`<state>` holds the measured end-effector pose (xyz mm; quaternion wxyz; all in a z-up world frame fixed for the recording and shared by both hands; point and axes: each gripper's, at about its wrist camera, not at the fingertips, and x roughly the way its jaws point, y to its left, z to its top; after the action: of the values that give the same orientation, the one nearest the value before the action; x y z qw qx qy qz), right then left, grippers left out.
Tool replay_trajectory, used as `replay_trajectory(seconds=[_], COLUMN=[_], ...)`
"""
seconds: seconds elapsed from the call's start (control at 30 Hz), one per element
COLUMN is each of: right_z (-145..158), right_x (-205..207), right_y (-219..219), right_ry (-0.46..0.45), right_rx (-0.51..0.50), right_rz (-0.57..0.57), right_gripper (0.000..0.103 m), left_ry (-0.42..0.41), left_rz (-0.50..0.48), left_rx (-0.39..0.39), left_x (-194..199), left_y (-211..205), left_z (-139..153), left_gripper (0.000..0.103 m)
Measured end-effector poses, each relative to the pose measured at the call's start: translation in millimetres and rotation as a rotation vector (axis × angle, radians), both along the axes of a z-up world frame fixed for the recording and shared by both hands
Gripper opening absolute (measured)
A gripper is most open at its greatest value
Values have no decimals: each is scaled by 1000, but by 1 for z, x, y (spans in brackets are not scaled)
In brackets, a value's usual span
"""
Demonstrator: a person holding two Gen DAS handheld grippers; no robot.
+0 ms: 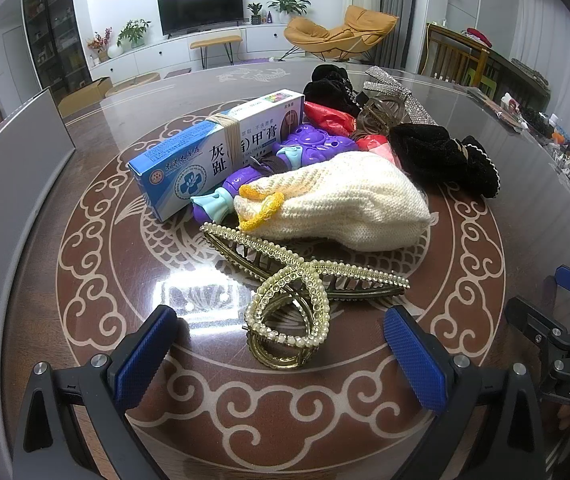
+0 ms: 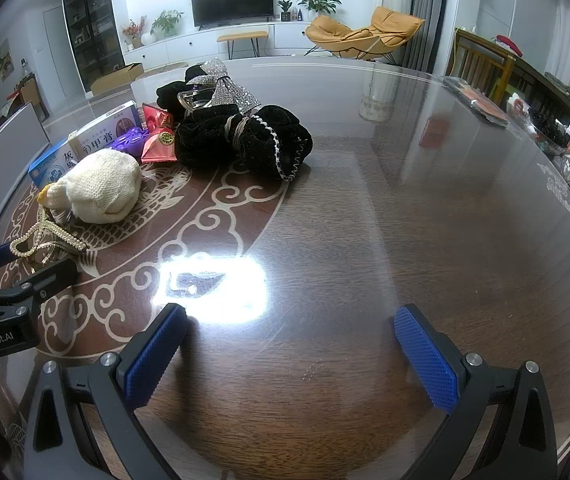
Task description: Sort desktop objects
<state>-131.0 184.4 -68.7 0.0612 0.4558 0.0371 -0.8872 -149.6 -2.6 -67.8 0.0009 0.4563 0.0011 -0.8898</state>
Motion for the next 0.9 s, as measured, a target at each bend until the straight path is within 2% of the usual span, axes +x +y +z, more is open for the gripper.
replay_trajectory(seconds=[0.9], right_z=[1], right_x=[1], right_y=[0], right_ry=[0], right_rx=[0], right_rz=[-1], right_gripper=[103], left_ry=[0], left_rz=[0], left_rx=[0], left_x=[0], left_y=[0], left_z=[0], left_gripper=[103])
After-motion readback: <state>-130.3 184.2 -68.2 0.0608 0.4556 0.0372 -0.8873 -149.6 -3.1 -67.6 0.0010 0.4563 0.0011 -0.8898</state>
